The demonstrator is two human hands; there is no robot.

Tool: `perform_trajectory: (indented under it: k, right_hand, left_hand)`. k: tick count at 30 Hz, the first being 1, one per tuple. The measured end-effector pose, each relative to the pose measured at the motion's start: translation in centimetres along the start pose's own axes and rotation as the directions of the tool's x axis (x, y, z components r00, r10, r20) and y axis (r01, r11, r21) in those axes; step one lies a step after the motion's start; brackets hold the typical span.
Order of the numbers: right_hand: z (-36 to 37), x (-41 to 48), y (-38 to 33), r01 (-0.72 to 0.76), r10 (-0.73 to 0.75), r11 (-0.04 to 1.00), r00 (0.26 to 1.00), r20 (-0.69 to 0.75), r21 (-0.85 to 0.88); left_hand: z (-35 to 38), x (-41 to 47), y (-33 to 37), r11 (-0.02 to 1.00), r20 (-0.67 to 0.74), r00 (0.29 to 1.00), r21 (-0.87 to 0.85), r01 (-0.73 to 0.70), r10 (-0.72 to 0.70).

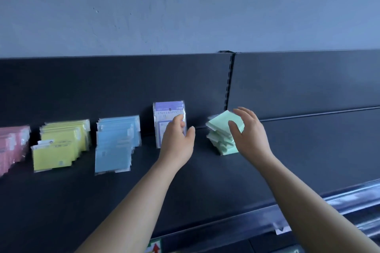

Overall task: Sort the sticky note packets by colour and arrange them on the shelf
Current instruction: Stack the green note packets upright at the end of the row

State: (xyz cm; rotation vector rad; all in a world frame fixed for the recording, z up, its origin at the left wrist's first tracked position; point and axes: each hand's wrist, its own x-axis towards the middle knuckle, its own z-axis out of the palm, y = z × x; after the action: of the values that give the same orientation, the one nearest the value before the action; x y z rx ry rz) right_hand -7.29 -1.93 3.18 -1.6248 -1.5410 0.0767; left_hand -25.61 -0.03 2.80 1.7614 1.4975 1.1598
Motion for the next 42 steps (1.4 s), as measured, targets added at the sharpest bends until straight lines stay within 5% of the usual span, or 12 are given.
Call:
perform_trajectory:
  k: [6, 10, 13, 20, 30, 33, 37, 40, 42]
  right_hand:
    - [-0.8, 2.5, 4.2, -0.05, 0.099, 0.979, 0.964, 0.245, -0.198]
    - [-0.8, 2.1, 5.0, 0.071, -0.056, 0.996, 0.959, 0.277, -0.045]
    - [-1.7, 2.6, 5.7, -0.057, 0.02, 0.992, 0.954, 0.3, 0.117]
    - [-1.1, 4.9, 7.0, -0.122, 0.093, 0.991, 0.921, 0.378, 0.054]
    - [0.2, 7.0, 7.6, -0.321, 0.286, 0.947, 0.82, 0.495, -0.017]
    - [-0.1, 6.6, 7.4, -0.278, 0.219, 0.957, 0.875, 0.432, 0.079]
    - [-2.4, 5.9, 6.6, -0.223, 0.095, 0.836, 0.959, 0.267, 0.502]
    - [-4.3, 5.6, 6.2, -0.304, 0.039, 0.619, 0.933, 0.358, 0.724]
    - [-4.9, 5.3, 5.7, -0.354, -0.042, 0.597, 0.883, 0.468, 0.72]
  left_hand:
    - [5.2, 1.8, 2.3, 0.978, 0.152, 0.969, -0.051, 0.203, -0.193]
    - [7.7, 3.2, 1.2, 0.896, 0.074, 0.947, -0.307, 0.32, -0.313]
    - [7.1, 2.9, 1.6, 0.807, -0.027, 0.91, -0.474, 0.352, -0.413]
    - [4.2, -0.2, 1.5, 0.76, -0.226, 0.877, -0.616, 0.209, -0.425]
    - [4.8, -2.7, 1.1, 0.733, -0.242, 0.868, -0.655, 0.184, -0.434]
    - [4.9, -3.0, 0.9, 0.747, -0.279, 0.861, -0.645, 0.161, -0.426]
    - [4.3, -3.2, 0.6, 0.762, -0.318, 0.853, -0.634, 0.134, -0.415]
    - [3.8, -3.5, 0.8, 0.754, -0.298, 0.874, -0.647, 0.111, -0.384]
    - [3.7, -3.8, 1.2, 0.741, -0.258, 0.898, -0.663, 0.103, -0.356]
